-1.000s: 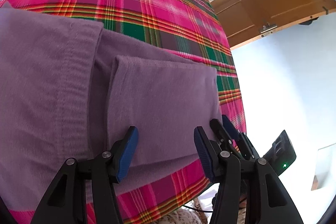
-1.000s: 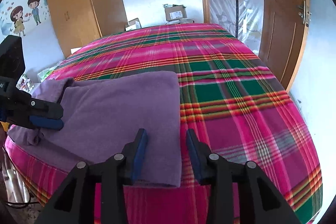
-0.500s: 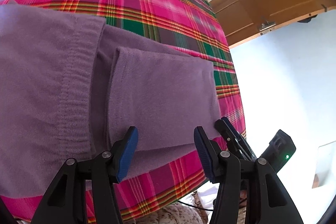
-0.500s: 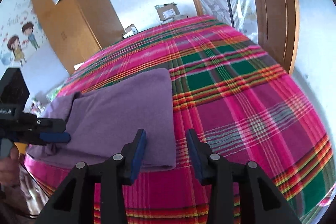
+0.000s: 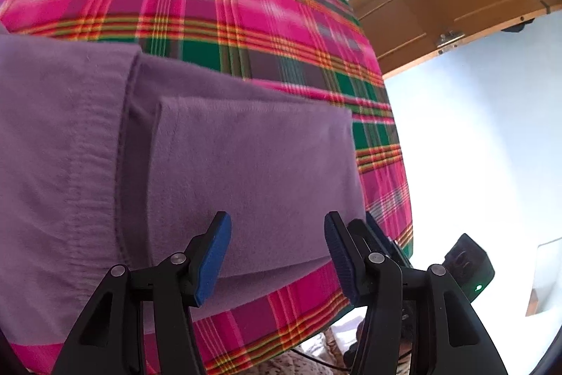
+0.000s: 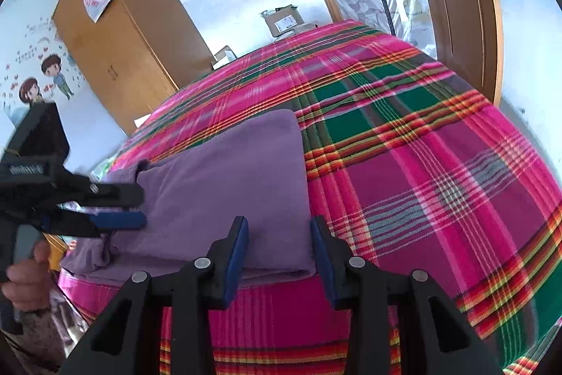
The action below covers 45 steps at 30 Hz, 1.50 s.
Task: Fold clothes
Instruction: 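Grasp the folded purple garment edge with the right gripper and lift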
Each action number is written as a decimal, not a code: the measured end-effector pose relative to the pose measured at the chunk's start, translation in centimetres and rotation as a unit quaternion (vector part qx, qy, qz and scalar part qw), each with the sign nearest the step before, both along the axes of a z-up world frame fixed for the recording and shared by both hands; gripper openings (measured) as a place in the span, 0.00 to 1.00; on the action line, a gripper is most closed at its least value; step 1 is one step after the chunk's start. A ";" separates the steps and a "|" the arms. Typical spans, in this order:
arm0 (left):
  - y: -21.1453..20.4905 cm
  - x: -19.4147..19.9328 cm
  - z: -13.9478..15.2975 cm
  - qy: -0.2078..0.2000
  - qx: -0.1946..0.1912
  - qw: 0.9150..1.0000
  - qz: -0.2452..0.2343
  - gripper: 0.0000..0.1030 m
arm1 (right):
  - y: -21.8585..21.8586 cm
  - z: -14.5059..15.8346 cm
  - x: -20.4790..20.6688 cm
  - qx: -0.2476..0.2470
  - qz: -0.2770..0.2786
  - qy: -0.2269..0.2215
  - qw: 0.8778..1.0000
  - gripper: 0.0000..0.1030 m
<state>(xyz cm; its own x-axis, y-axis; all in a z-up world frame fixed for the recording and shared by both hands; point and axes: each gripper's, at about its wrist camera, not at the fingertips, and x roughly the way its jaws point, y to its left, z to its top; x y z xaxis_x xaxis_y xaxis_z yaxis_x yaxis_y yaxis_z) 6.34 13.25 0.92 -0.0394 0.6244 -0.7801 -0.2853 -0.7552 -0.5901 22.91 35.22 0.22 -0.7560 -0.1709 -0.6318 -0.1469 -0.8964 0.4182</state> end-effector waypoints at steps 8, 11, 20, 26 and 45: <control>-0.2 0.2 -0.4 0.004 -0.012 1.000 -0.004 0.56 | 0.3 -0.3 0.6 -0.022 -0.019 0.005 1.000 0.29; 0.1 0.5 -0.5 0.016 -0.017 1.000 -0.011 0.56 | 0.3 0.0 0.8 -0.030 -0.018 0.014 0.999 0.24; 0.3 0.8 -0.3 0.021 -0.032 0.999 -0.018 0.56 | 0.1 1.0 1.7 -0.050 -0.008 0.048 0.998 0.11; 0.8 0.5 1.4 -0.001 0.017 1.000 -0.025 0.56 | -0.4 2.0 2.0 -0.044 0.003 0.064 0.997 0.11; 6.3 0.4 8.7 0.062 0.013 0.993 -0.097 0.56 | -3.7 7.0 2.6 -0.001 0.063 0.127 0.990 0.11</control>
